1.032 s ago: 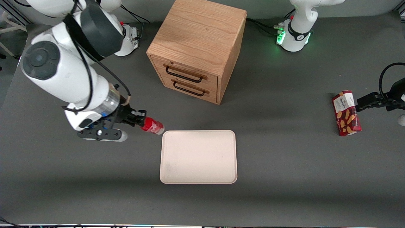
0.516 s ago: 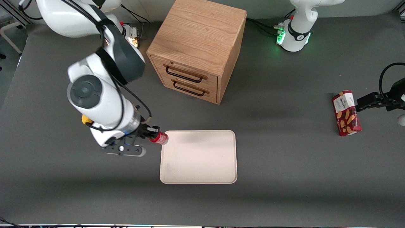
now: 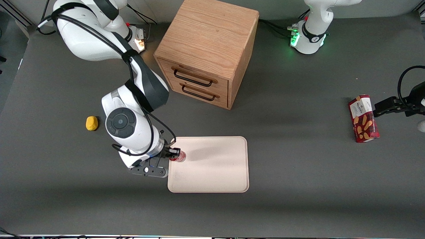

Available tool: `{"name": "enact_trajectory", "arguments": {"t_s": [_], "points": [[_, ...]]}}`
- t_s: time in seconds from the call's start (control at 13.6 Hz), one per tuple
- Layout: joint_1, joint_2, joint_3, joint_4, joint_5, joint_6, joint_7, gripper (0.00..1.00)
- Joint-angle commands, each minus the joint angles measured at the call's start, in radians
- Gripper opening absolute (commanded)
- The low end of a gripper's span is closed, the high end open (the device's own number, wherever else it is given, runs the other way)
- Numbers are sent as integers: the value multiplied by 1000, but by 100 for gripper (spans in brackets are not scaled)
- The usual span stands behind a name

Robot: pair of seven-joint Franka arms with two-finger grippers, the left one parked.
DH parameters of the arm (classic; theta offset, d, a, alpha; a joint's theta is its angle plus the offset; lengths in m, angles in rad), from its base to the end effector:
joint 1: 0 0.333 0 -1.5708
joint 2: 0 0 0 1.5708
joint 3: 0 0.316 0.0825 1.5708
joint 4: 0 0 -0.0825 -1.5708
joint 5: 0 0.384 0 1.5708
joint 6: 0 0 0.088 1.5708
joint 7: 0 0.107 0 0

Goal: Place coke bottle on tray
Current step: 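Carry the bottle over the white tray and lower it onto it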

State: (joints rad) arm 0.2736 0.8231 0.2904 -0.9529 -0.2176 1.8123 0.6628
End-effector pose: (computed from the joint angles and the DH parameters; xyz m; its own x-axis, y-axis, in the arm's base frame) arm 0.7012 0.3232 0.3992 0.9875 -0.1493 0.0502 -0.1476 -0.9884 -0.0360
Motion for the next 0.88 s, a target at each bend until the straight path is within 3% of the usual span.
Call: {"name": "enact_trajectory", "arguments": {"t_s": [0.0,0.81], "points": [[9,48,-13,45,-66,42,0,0],[19,85,-13,29,-85,98,12,0]]}}
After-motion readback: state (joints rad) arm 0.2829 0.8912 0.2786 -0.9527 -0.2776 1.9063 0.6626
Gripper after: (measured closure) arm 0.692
